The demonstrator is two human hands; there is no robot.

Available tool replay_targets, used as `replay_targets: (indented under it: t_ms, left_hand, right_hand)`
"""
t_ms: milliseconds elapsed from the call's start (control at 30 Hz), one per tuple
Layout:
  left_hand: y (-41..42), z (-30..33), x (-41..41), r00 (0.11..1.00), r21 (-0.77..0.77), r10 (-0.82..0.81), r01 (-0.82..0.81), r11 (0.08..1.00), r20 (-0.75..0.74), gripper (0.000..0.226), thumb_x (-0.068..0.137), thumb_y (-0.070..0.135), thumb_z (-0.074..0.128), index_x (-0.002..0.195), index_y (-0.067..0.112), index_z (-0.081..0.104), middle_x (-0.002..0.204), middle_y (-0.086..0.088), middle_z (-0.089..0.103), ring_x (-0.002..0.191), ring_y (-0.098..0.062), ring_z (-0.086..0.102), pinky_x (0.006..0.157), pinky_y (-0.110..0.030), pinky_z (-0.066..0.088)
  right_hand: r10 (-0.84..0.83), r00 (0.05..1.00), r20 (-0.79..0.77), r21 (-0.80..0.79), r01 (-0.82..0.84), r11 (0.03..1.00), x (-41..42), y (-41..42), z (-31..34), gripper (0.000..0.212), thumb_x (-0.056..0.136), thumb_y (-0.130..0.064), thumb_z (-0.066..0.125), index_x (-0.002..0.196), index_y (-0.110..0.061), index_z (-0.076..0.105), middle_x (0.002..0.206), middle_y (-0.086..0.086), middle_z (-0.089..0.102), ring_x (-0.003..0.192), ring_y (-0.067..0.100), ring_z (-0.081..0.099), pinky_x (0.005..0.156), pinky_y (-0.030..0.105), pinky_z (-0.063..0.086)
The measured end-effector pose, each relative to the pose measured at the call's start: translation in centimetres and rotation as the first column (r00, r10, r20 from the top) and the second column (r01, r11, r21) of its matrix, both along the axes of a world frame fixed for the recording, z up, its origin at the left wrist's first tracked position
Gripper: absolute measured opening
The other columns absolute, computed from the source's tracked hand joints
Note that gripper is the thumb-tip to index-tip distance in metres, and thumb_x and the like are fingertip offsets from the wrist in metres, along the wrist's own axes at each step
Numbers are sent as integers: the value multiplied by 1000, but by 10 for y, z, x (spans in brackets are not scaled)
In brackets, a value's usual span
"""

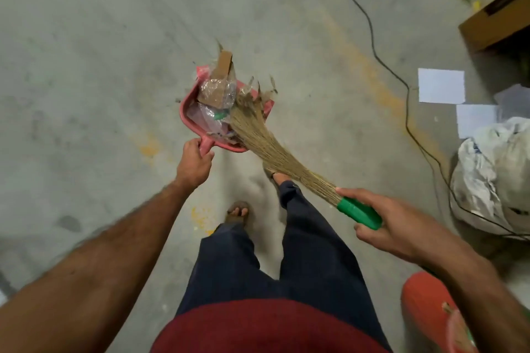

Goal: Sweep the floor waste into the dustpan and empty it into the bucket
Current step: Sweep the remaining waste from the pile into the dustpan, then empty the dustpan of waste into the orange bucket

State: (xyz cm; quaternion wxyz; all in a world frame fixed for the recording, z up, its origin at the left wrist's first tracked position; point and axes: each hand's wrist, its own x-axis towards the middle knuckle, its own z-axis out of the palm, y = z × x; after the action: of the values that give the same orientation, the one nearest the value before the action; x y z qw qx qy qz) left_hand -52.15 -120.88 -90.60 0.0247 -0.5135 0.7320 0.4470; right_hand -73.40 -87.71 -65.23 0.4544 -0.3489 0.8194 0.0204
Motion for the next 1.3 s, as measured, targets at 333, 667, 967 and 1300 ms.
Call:
replay_targets:
  t_ms: [333, 667, 967, 1300]
  left_hand:
    - [43, 116, 31, 975, -57, -192, 187, 981, -115, 9, 90, 16, 61, 96, 9, 60, 84, -4, 61, 71, -19, 57, 60, -33, 45]
    - [176, 182, -22, 878, -97, -452, 442, 892, -155, 7, 90, 9, 63, 97, 10, 62, 87, -8, 66, 76, -22, 60, 69, -41, 51]
    - [406, 202, -73, 688, -41, -694, 703, 710, -215, 7, 92, 8, 59, 88, 14, 58, 68, -2, 51, 60, -19, 48, 53, -39, 44]
    - [701, 211, -114, 508, 62, -809, 855, 514, -295, 10, 94, 9, 60, 90, 18, 56, 72, -3, 53, 62, -22, 52, 56, -38, 46]
  right_hand:
    - [-212, 975, -64, -65, 208, 976, 117, 81, 113, 62, 92, -41, 61, 139, -68, 29, 91, -26, 48, 69, 5, 56, 57, 18, 44]
    - [-478, 874, -86, -129, 466, 875, 196, 234, 155, 66, 91, -41, 60, 139, -68, 25, 114, -16, 55, 79, 5, 58, 71, 21, 50]
    - [-738, 665, -111, -165, 720, 674, 273, 440, 167, 72, 81, -42, 65, 137, -71, 30, 122, -17, 56, 84, 3, 61, 73, 22, 53]
    - [-923, 357, -146, -137, 916, 376, 344, 640, 193, 67, 83, -35, 67, 133, -68, 37, 88, -15, 59, 68, 2, 62, 58, 20, 48]
